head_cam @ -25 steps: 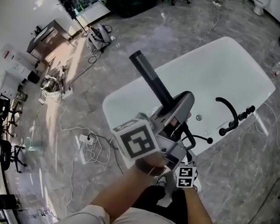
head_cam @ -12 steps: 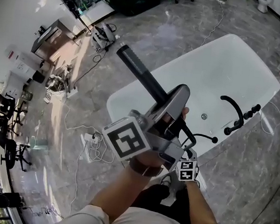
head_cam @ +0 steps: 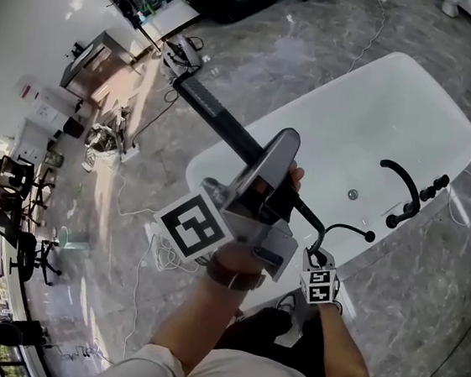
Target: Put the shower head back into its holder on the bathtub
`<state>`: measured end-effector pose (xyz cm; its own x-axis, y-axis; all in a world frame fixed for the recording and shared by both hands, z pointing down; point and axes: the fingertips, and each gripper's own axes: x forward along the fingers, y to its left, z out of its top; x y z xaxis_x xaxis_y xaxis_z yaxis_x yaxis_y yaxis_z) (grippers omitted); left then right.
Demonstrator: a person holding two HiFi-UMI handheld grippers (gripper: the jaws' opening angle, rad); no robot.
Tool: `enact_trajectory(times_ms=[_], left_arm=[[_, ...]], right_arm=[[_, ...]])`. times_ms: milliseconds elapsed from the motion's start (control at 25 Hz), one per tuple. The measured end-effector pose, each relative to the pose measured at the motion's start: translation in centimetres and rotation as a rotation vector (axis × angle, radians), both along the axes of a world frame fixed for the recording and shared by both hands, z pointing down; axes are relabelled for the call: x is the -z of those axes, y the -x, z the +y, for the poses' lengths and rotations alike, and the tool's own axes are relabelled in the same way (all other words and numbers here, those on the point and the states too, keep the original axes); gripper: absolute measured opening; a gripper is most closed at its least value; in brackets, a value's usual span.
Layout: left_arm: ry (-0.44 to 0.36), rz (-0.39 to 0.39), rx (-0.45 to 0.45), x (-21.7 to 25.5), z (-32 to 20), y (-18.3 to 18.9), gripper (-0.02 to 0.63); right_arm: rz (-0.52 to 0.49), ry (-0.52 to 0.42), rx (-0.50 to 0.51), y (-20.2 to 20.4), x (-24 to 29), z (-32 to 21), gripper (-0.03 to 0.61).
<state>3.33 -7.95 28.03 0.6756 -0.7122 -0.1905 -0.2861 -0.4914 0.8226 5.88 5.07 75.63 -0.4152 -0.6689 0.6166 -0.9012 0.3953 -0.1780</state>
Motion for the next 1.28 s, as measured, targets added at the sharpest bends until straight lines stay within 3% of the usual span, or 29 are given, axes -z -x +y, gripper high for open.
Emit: enact_trajectory(times_ms=[160, 480, 880, 1280], left_arm=[[0.016, 0.005, 0.024, -0.7, -0.9, 1.4, 0.032], [0.075, -0.063, 0.059, -3.6, -1.5, 2.1, 0.032], [0.122, -0.292, 0.006, -10.7, -0.7, -0.3, 0.032], [0.079, -0.491, -0.090, -14.6, 1.9, -4.6, 0.032]], right_arm=[[0.000, 0.011, -0.018, -1.3, 0.1, 0.3, 0.069], [-0.005, 0.001, -0.190, -9.1, 3.8, 1.8, 0.069], [-0.007, -0.058, -0.373, -16.8, 10.7, 4.4, 0.069], [0.058, -0.205, -0.557, -25.4, 21.2, 6.3, 0.069]])
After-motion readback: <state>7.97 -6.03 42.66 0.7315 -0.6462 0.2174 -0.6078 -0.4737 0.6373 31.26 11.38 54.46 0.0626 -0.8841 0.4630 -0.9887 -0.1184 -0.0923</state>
